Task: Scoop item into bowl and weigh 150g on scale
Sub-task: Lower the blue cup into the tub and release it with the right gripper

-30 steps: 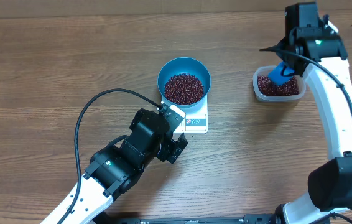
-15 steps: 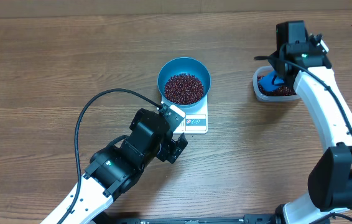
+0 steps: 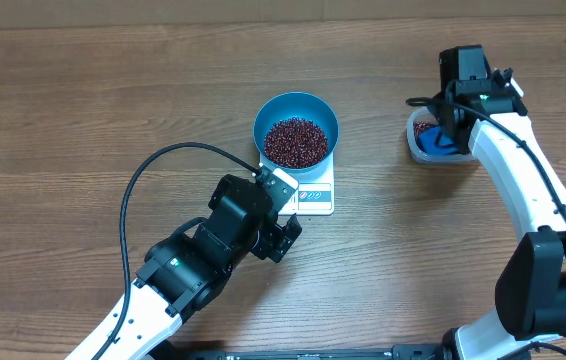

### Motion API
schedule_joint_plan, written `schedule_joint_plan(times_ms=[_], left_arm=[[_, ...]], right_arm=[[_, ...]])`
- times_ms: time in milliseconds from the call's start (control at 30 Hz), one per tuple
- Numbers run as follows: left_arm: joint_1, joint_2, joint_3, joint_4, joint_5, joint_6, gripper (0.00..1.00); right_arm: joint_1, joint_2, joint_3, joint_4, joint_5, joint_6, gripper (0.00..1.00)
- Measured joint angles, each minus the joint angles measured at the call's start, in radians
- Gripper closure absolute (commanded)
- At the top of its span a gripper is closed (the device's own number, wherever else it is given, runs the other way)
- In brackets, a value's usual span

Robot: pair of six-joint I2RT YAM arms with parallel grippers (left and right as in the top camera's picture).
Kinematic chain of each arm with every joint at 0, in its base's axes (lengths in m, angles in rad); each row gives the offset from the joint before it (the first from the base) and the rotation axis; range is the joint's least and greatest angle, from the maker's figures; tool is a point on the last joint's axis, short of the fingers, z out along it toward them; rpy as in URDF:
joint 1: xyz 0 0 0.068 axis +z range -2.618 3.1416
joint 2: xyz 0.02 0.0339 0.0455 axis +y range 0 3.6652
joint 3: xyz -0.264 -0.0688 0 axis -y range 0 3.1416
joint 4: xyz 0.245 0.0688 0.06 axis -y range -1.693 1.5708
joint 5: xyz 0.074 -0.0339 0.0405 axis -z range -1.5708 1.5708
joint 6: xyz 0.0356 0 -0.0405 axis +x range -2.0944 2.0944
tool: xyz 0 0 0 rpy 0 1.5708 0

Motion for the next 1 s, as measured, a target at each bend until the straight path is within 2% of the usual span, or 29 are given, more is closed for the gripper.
schedule_joint_plan(times_ms=[100, 200, 600, 833, 1000], left_arm=[[0.000, 0.000, 0.000, 0.000, 0.000, 0.000, 0.00], [0.000, 0.000, 0.000, 0.000, 0.000, 0.000, 0.00], [0.000, 0.000, 0.000, 0.000, 0.000, 0.000, 0.00], [0.000, 0.000, 0.000, 0.000, 0.000, 0.000, 0.00], [0.000, 0.000, 0.000, 0.000, 0.000, 0.000, 0.00]], right_arm=[[0.000, 0.000, 0.000, -0.036, -0.002, 0.001, 0.10], [0.000, 0.000, 0.000, -0.068, -0.006, 0.001, 0.00], [0.000, 0.000, 0.000, -0.189, -0.033, 0.003, 0.00], [0.000, 0.000, 0.000, -0.130, -0.035, 0.002, 0.00], [0.000, 0.000, 0.026, -0.129, 0.043, -0.015, 0.00]])
